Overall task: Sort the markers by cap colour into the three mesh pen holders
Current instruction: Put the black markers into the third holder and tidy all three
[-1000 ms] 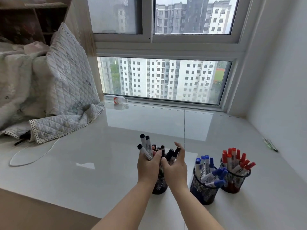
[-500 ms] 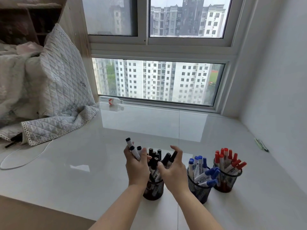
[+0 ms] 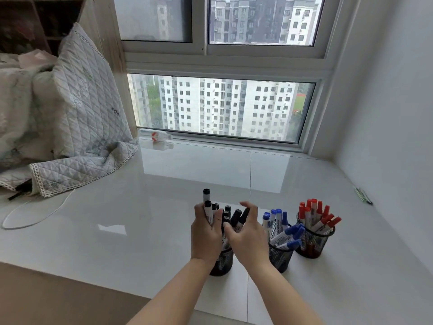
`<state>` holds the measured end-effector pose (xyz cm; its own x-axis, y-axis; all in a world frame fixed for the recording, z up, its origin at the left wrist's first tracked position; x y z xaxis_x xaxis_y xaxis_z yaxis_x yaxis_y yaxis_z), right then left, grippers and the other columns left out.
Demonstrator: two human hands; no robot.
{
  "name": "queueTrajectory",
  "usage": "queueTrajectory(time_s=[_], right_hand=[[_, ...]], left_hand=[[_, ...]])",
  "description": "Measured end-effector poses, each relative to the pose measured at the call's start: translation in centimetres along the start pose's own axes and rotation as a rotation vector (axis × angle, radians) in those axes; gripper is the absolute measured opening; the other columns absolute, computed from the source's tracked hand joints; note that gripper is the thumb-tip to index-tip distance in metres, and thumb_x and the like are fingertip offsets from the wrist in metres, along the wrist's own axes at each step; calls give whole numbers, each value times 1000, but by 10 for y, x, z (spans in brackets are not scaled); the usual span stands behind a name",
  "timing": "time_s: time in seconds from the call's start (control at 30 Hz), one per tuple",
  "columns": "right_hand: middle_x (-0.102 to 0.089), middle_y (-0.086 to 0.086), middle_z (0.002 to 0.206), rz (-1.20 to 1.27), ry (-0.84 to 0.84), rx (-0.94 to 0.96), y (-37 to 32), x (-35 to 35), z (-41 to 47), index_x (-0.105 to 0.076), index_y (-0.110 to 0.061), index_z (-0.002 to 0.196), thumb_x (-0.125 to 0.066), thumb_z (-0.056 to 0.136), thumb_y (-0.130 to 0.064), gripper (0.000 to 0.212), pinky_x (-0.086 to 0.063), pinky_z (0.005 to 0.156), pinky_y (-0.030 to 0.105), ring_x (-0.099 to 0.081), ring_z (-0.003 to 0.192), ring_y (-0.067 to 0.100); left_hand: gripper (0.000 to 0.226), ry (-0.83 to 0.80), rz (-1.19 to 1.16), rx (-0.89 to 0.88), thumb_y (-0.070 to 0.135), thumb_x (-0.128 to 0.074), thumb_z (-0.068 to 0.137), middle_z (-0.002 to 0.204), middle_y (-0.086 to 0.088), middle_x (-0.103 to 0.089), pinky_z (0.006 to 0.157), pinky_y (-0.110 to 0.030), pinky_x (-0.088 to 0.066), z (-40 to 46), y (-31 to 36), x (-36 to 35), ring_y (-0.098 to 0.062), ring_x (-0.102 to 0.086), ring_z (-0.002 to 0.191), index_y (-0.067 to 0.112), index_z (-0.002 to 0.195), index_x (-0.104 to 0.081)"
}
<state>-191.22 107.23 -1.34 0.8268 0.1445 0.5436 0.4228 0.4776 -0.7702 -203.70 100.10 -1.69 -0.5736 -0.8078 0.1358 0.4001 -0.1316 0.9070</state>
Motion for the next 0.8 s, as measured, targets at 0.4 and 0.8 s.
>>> queueTrajectory(time_s=[0.4, 0.8], right_hand=[[-58, -10, 117, -138, -74, 128, -11, -11, -11, -50, -29, 123, -49, 91, -27, 32, -47, 75, 27, -59, 98, 11], [-49, -14, 133, -144, -83, 163, -8, -15, -16, -38, -31, 136, -49, 91, -29, 46, -45, 80, 26, -55, 111, 10]], left_hand=[[13, 133, 13, 250, 22, -52, 92, 110, -5, -43, 96, -27, -31, -13, -30, 5, -21, -42, 109, 10, 92, -49], [29, -24, 93, 267, 22, -62, 85, 101, 8, -51, 66, -18, -41, -14, -37, 13, -1, -56, 87, 20, 102, -38]])
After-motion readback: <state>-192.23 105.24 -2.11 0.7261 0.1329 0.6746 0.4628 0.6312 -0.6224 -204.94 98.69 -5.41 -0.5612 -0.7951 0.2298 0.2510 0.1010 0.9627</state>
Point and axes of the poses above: each hand's wrist, its own z-axis towards the middle knuckle, its own x-axis out of the back of the hand, y = z × x, the point moved 10 cm from there along z, towards the middle knuckle
